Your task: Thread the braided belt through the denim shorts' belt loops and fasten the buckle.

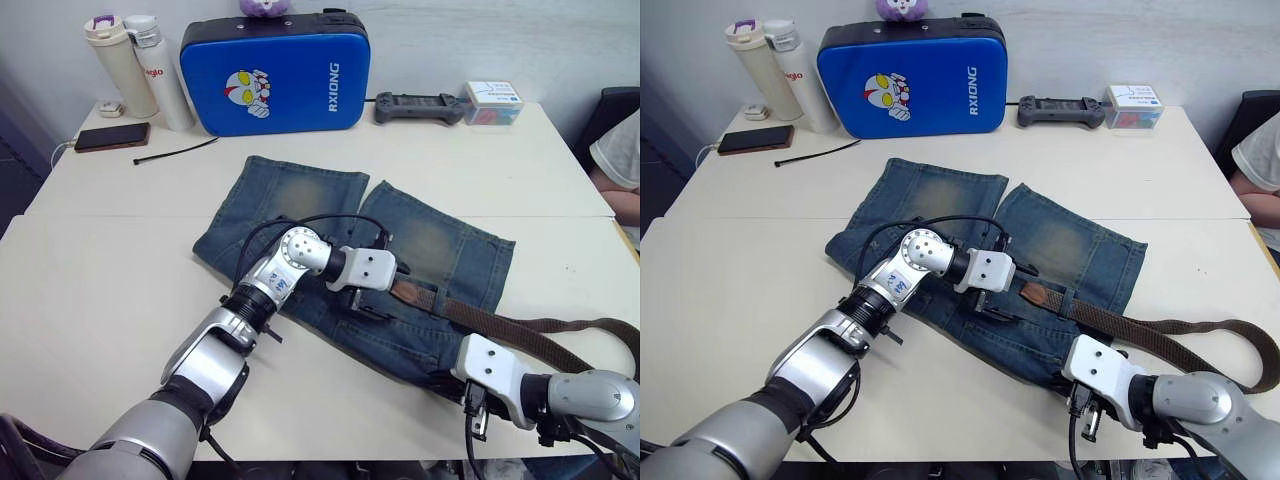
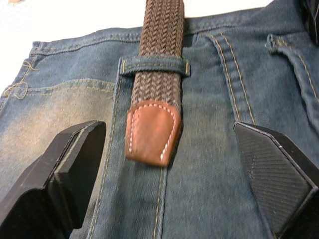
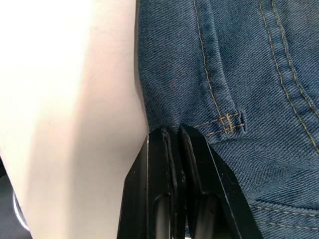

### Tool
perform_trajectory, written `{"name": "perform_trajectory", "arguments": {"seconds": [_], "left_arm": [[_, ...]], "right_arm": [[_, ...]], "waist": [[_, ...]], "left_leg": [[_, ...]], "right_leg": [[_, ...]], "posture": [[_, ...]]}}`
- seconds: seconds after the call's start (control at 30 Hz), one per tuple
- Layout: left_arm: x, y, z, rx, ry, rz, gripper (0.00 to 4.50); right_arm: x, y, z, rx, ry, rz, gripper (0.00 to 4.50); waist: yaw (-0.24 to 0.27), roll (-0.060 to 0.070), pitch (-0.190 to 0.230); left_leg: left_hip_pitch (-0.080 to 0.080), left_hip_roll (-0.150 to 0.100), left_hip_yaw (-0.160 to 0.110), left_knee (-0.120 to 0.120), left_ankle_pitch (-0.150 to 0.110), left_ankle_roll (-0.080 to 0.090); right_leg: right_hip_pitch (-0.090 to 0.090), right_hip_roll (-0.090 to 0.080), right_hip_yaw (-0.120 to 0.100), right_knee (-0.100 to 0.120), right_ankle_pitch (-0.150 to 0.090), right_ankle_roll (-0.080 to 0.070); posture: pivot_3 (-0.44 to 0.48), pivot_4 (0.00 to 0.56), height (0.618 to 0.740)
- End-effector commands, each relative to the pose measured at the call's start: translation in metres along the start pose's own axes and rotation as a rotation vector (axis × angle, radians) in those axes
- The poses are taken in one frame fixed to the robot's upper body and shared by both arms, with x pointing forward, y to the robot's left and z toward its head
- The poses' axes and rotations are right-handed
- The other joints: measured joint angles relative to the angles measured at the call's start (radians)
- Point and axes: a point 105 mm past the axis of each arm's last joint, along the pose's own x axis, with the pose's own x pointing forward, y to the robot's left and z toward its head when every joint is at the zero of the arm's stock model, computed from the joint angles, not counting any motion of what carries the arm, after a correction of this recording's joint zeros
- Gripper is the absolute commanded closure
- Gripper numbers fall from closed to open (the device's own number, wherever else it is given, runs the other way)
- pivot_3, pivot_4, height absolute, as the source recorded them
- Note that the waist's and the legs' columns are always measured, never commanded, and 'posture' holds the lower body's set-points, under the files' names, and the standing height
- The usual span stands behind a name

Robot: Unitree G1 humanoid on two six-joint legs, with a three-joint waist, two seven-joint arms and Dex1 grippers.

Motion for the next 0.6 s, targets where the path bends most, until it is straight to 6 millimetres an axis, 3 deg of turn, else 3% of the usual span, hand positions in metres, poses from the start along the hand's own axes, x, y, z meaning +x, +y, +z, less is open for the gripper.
{"name": "perform_trajectory", "arguments": {"seconds": [0.03, 0.1, 0.37, 0.6], "left_arm": [[0.006, 0.007, 0.007, 0.010, -0.022, 0.022, 0.26], [0.011, 0.009, 0.006, 0.001, -0.016, 0.022, 0.84], [0.016, 0.008, -0.009, 0.002, 0.063, -0.024, 4.46], [0.017, 0.010, -0.012, 0.007, 0.089, -0.025, 4.49]], "right_arm": [[-0.001, -0.005, 0.004, -0.017, -0.007, -0.037, 4.50], [0.000, -0.004, 0.006, -0.015, -0.011, -0.037, 4.50], [0.000, -0.001, 0.007, 0.000, -0.013, -0.054, 4.50], [-0.002, -0.002, 0.008, 0.017, -0.016, -0.072, 4.50]], "waist": [[0.000, 0.000, 0.000], [0.000, 0.000, 0.000], [-0.002, 0.000, 0.000], [-0.001, -0.001, 0.000]], "left_leg": [[0.000, 0.000, 0.000, 0.000, 0.000, 0.000], [0.000, 0.000, 0.000, 0.000, 0.000, 0.000], [0.000, 0.000, 0.000, 0.001, 0.000, 0.000], [0.000, 0.000, 0.000, 0.001, 0.000, 0.000]], "right_leg": [[0.000, 0.000, 0.000, 0.000, 0.000, 0.000], [0.000, 0.000, 0.000, 0.000, 0.000, 0.000], [0.000, 0.000, 0.000, 0.001, 0.000, 0.000], [0.000, 0.000, 0.000, 0.001, 0.000, 0.000]], "posture": [[0.000, 0.150, 0.740], [0.000, 0.150, 0.740], [0.000, 0.150, 0.740], [0.000, 0.150, 0.740]]}}
